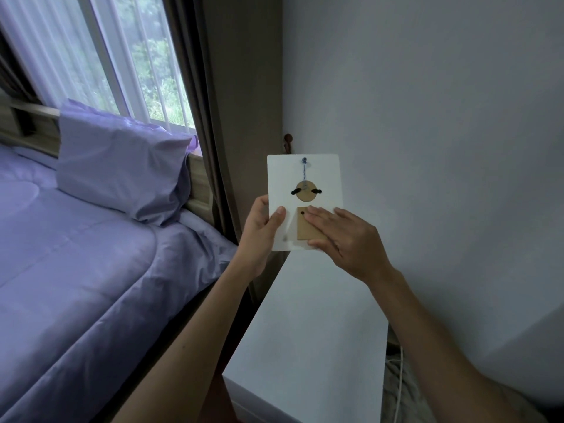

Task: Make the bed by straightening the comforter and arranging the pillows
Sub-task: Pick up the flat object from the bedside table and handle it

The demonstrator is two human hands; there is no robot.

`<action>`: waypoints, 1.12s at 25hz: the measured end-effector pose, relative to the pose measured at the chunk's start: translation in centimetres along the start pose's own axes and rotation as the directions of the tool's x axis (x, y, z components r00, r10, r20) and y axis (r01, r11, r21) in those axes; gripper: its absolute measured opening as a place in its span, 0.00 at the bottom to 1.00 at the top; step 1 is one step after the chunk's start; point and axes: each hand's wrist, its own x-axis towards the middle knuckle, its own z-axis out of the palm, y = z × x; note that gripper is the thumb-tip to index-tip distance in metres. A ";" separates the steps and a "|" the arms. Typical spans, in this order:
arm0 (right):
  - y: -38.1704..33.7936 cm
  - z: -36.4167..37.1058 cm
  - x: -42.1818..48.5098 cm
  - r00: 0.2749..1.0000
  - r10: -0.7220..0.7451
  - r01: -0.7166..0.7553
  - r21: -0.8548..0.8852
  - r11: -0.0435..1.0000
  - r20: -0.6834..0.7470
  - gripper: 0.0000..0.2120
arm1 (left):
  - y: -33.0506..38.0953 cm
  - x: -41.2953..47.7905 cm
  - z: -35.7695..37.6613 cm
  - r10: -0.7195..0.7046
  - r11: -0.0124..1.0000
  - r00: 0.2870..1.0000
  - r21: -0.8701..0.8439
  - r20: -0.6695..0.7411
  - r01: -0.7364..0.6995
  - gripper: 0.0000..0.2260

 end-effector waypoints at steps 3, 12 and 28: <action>0.1 0.2 0.1 0.997 0.038 -0.041 0.049 0.998 0.065 0.22 | -0.3 0.2 0.0 0.013 1.000 1.000 0.006 -0.026 -0.013 0.07; 0.4 -1.6 2.7 0.521 0.740 -0.822 0.485 0.299 0.427 0.18 | -2.4 -0.3 1.5 0.208 0.869 0.968 0.481 -0.144 -0.115 0.06; 2.6 0.5 1.8 0.272 0.813 -0.876 0.481 -0.012 0.515 0.13 | -8.4 -1.9 2.9 0.236 0.373 0.964 0.904 0.126 -0.210 0.23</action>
